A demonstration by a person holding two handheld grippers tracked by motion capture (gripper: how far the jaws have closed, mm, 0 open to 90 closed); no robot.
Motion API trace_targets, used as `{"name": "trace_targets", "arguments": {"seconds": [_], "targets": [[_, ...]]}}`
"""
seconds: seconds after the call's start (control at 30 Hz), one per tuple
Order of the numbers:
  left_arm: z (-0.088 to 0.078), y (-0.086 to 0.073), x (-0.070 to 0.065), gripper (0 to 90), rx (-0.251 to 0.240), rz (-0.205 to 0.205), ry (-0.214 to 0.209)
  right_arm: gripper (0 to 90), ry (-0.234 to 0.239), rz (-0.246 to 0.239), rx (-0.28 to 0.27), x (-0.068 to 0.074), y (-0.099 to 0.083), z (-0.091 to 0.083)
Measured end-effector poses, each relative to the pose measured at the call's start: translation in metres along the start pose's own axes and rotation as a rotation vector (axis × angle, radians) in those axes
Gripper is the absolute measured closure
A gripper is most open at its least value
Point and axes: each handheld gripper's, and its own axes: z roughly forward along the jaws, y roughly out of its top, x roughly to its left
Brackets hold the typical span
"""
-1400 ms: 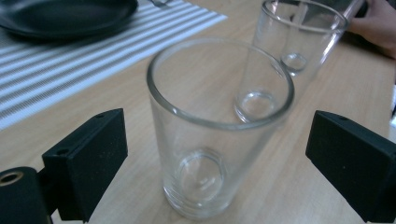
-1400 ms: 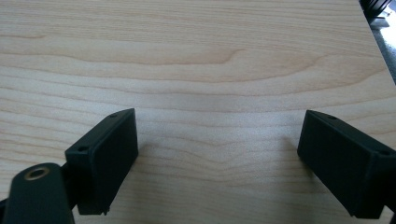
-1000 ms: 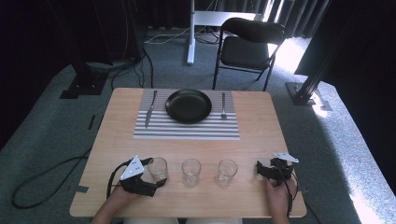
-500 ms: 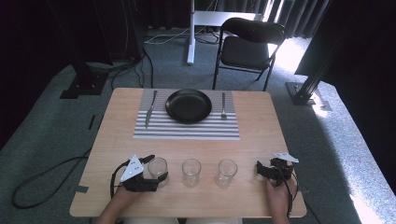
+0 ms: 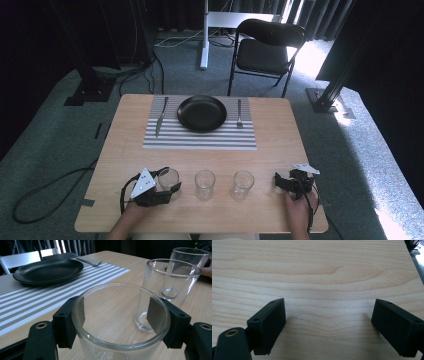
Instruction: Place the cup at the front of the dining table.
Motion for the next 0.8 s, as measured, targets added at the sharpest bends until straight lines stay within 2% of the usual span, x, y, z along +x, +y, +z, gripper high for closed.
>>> {"name": "trace_targets", "arguments": {"seconds": [0.4, 0.53, 0.67, 0.77, 0.8], "targets": [[0.001, 0.006, -0.001, 29.2, 0.062, -0.025, 0.03, 11.7, 0.0, 0.0, 0.0, 0.0, 0.0, 0.0], [-0.001, 0.007, -0.001, 29.3, 0.059, -0.041, 0.062, 11.7, -0.001, 0.0, 0.0, 0.0, 0.0, 0.0], [-0.003, 0.012, 0.001, 29.3, 0.077, -0.036, 0.07, 11.7, 0.0, 0.0, 0.0, 0.0, 0.0, 0.0], [-0.005, 0.017, 0.003, 29.3, 0.073, -0.038, 0.07, 11.7, -0.001, -0.001, 0.001, 0.0, 0.0, 0.0], [-0.006, 0.018, 0.004, 29.2, 0.065, -0.04, 0.082, 11.7, -0.001, 0.0, 0.0, 0.0, 0.0, 0.0]]}}
